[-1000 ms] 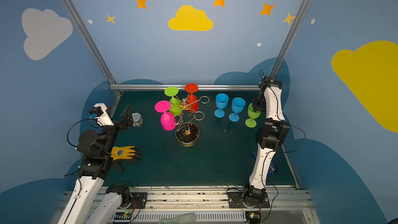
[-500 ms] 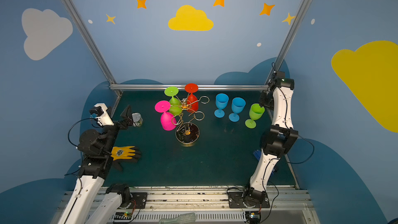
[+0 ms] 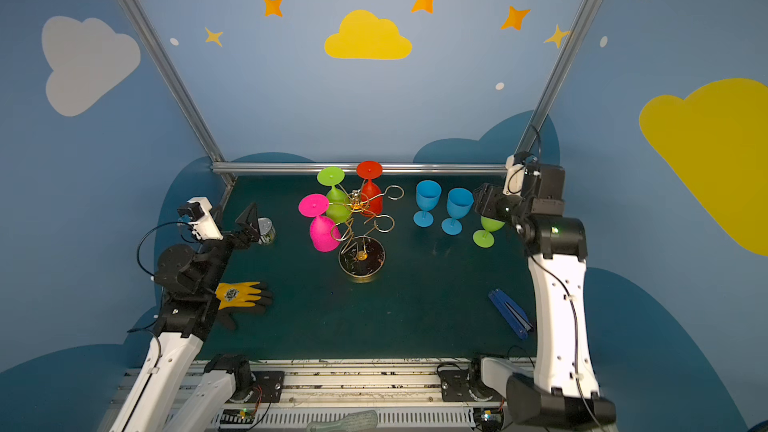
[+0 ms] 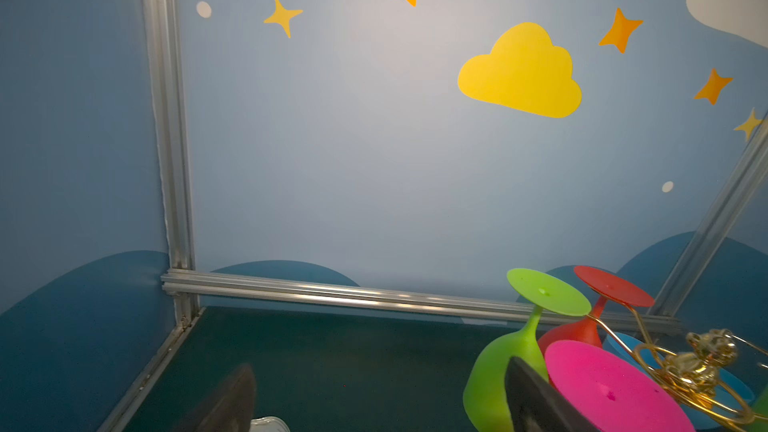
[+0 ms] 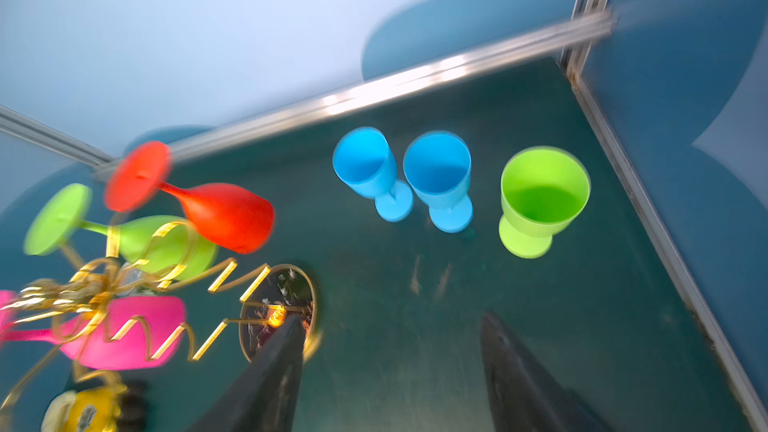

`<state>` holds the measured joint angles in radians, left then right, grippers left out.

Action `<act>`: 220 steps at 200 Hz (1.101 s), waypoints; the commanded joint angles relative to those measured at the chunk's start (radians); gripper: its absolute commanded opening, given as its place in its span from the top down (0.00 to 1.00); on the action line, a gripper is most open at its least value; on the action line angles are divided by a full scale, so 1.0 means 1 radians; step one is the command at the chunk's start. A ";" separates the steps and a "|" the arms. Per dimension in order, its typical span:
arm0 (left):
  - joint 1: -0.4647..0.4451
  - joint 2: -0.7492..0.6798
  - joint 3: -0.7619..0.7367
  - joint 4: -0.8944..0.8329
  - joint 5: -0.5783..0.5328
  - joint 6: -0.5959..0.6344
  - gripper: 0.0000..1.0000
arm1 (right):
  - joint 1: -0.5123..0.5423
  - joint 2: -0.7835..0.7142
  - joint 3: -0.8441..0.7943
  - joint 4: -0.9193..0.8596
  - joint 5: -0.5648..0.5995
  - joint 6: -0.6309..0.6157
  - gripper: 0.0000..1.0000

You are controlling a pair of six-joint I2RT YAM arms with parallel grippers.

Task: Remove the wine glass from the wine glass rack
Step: 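Reach the left gripper to the magenta glass foot while the right gripper approaches the rack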

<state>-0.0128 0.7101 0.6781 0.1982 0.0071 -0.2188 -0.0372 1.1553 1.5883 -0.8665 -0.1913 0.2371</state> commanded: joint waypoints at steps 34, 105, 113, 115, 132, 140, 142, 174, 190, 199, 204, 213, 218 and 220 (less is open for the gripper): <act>0.028 0.110 0.164 -0.241 0.328 -0.220 0.13 | 0.012 -0.092 -0.148 0.098 -0.112 0.022 0.21; 0.105 0.290 0.323 -0.329 0.819 -0.483 0.28 | 0.027 -0.114 -0.259 0.170 -0.214 0.044 0.21; 0.105 0.309 0.322 -0.319 0.853 -0.498 0.30 | 0.029 -0.114 -0.263 0.180 -0.229 0.047 0.20; 0.106 0.314 0.322 -0.317 0.858 -0.501 0.31 | 0.029 -0.114 -0.265 0.182 -0.231 0.049 0.20; 0.104 0.346 0.318 -0.325 0.880 -0.507 0.34 | 0.033 -0.111 -0.270 0.197 -0.253 0.050 0.21; 0.102 0.360 0.315 -0.318 0.891 -0.505 0.36 | 0.033 -0.107 -0.273 0.201 -0.261 0.051 0.21; 0.102 0.362 0.313 -0.315 0.894 -0.506 0.36 | 0.035 -0.106 -0.272 0.203 -0.263 0.051 0.20; 0.075 0.412 0.315 -0.270 0.896 -0.530 0.40 | 0.046 -0.085 -0.290 0.233 -0.293 0.065 0.21; 0.057 0.438 0.331 -0.252 0.895 -0.539 0.41 | 0.059 -0.084 -0.306 0.254 -0.293 0.073 0.21; 0.046 0.453 0.341 -0.250 0.895 -0.538 0.42 | 0.068 -0.088 -0.315 0.262 -0.285 0.076 0.21; 0.040 0.460 0.347 -0.250 0.894 -0.536 0.42 | 0.073 -0.089 -0.320 0.266 -0.283 0.076 0.21; 0.028 0.473 0.355 -0.252 0.890 -0.532 0.43 | 0.082 -0.092 -0.327 0.270 -0.278 0.076 0.21; 0.021 0.481 0.358 -0.254 0.885 -0.528 0.43 | 0.085 -0.093 -0.330 0.271 -0.276 0.077 0.21; 0.019 0.486 0.360 -0.255 0.885 -0.527 0.44 | 0.086 -0.092 -0.331 0.271 -0.276 0.077 0.21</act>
<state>0.0311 1.1683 0.9916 -0.0868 0.8757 -0.7494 0.0292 1.0672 1.2747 -0.6365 -0.4583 0.3031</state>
